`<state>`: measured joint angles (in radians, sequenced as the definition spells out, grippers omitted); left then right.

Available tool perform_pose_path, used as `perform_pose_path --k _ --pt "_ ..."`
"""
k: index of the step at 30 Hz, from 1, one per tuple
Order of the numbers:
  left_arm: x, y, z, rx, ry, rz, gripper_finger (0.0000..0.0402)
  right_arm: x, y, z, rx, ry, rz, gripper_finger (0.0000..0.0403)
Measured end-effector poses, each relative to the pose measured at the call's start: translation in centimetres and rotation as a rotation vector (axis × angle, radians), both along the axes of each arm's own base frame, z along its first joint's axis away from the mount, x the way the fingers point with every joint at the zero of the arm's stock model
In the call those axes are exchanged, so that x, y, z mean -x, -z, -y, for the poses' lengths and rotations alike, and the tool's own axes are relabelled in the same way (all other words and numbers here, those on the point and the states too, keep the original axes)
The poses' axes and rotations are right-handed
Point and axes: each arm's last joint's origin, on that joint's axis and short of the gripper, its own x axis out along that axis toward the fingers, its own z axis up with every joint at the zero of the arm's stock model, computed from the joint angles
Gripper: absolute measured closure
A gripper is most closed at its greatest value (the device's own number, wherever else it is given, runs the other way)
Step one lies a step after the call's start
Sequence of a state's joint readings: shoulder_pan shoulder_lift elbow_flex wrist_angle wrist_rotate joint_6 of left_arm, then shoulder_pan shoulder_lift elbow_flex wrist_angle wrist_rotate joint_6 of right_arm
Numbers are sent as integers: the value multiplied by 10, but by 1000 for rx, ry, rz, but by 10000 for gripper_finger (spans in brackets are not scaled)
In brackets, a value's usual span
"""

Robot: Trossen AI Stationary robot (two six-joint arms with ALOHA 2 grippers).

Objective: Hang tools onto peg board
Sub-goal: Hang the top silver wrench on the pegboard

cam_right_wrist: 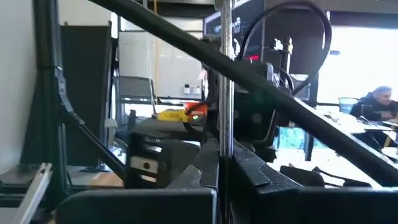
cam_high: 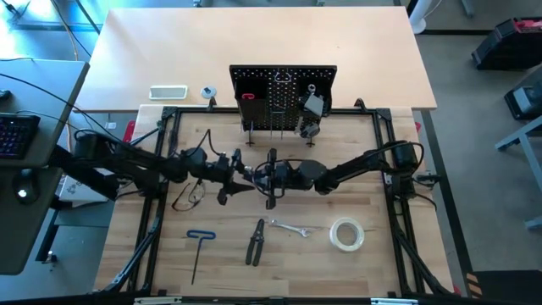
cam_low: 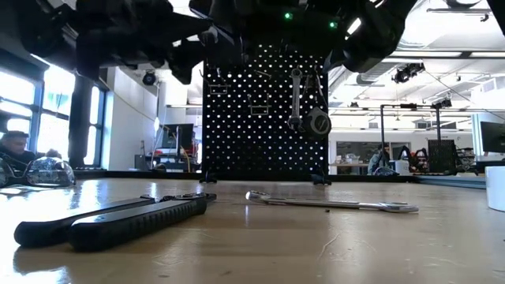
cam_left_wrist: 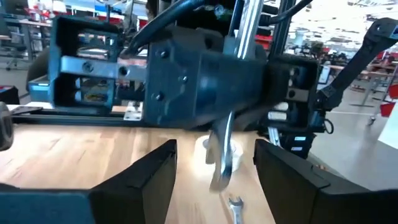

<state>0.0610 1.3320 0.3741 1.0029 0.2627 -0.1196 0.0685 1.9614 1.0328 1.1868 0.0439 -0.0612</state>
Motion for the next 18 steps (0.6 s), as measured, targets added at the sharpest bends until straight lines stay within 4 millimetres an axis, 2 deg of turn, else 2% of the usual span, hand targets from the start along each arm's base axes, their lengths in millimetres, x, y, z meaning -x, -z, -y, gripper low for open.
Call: perform_pose_path --k 3,6,9,15,18 --pt "-3 -2 0 0 0 6 198 -1 2 0 6 14 -23 400" --pt "-3 -3 0 -1 -16 12 219 -1 3 1 8 22 -31 400" --pt "-3 -2 0 -7 -30 5 265 -1 3 1 15 30 -32 400" --pt "-3 0 0 -62 -20 -2 383 -1 4 1 9 56 -45 397" --pt "-3 0 0 -76 -20 -3 390 -1 5 1 -12 57 -60 395"
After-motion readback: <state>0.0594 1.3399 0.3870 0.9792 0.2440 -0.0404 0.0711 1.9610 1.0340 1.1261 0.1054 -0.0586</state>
